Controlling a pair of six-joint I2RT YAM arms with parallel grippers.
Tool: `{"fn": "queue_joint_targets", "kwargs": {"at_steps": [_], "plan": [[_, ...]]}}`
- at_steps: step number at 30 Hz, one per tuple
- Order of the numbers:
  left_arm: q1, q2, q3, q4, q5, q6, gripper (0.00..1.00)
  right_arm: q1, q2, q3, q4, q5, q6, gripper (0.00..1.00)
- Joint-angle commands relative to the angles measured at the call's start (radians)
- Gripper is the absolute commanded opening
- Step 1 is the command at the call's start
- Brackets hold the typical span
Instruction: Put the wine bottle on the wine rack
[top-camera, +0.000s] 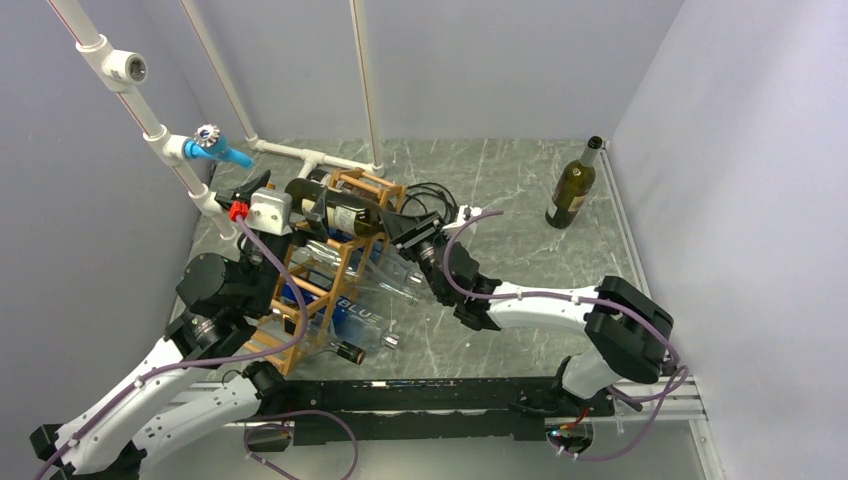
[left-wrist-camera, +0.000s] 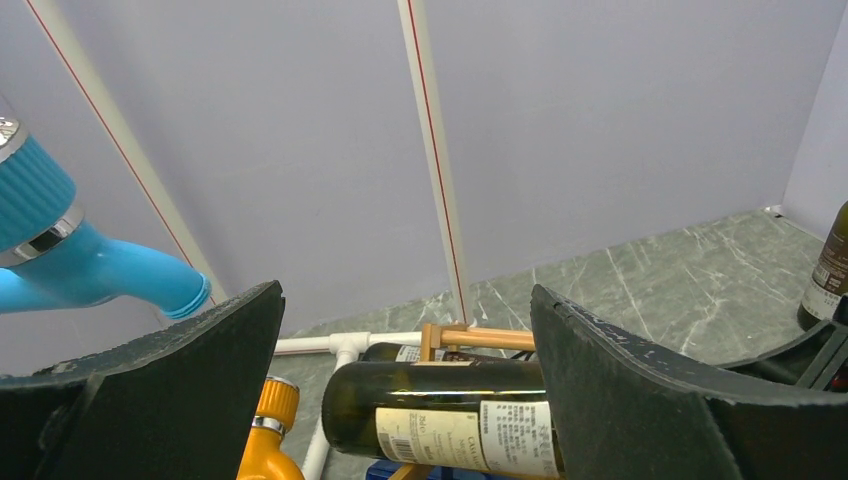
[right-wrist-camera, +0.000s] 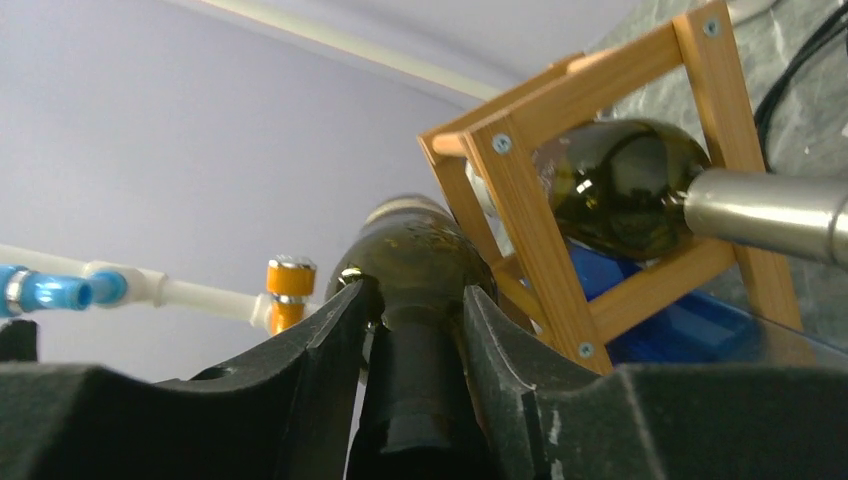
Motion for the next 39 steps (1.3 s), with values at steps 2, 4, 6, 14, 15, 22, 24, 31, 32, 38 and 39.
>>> {"fn": "queue_joint_targets", "kwargs": {"at_steps": [2, 4, 6, 14, 15, 22, 24, 31, 32, 38, 39], "plan": [[0.005, 0.005, 0.001, 0.023, -0.001, -0.004, 0.99, 0.017, 0.023, -0.024, -0.001, -0.079, 0.066, 0.48], [0.005, 0.005, 0.001, 0.023, 0.000, -0.004, 1.00, 0.017, 0.026, -0.026, -0.014, -0.085, 0.066, 0.52], [0.005, 0.005, 0.000, 0.022, 0.000, -0.003, 0.99, 0.017, 0.022, -0.031, -0.021, -0.090, 0.062, 0.53], [0.005, 0.003, 0.003, 0.019, 0.006, -0.010, 1.00, 0.017, -0.038, -0.076, -0.071, -0.076, 0.033, 0.56], [0.005, 0.003, 0.003, 0.019, 0.007, -0.011, 1.00, 0.016, -0.045, -0.080, -0.072, -0.075, 0.024, 0.56], [0.005, 0.012, 0.008, 0.013, 0.011, -0.014, 1.00, 0.014, -0.087, -0.134, -0.048, -0.075, -0.001, 0.55], [0.005, 0.016, 0.008, 0.009, 0.012, -0.015, 1.00, 0.008, -0.094, -0.131, -0.050, -0.096, -0.025, 0.63], [0.006, 0.029, 0.014, 0.002, 0.021, -0.023, 1.00, -0.035, -0.114, -0.158, -0.005, -0.169, -0.022, 0.66], [0.005, 0.032, 0.014, 0.002, 0.021, -0.023, 1.00, -0.044, -0.113, -0.162, 0.005, -0.189, -0.017, 0.65], [0.005, 0.036, 0.014, 0.001, 0.024, -0.023, 1.00, -0.090, -0.101, -0.177, 0.080, -0.308, 0.004, 0.52], [0.005, 0.036, 0.014, 0.001, 0.024, -0.023, 0.99, -0.095, -0.101, -0.182, 0.092, -0.322, 0.005, 0.51]]}}
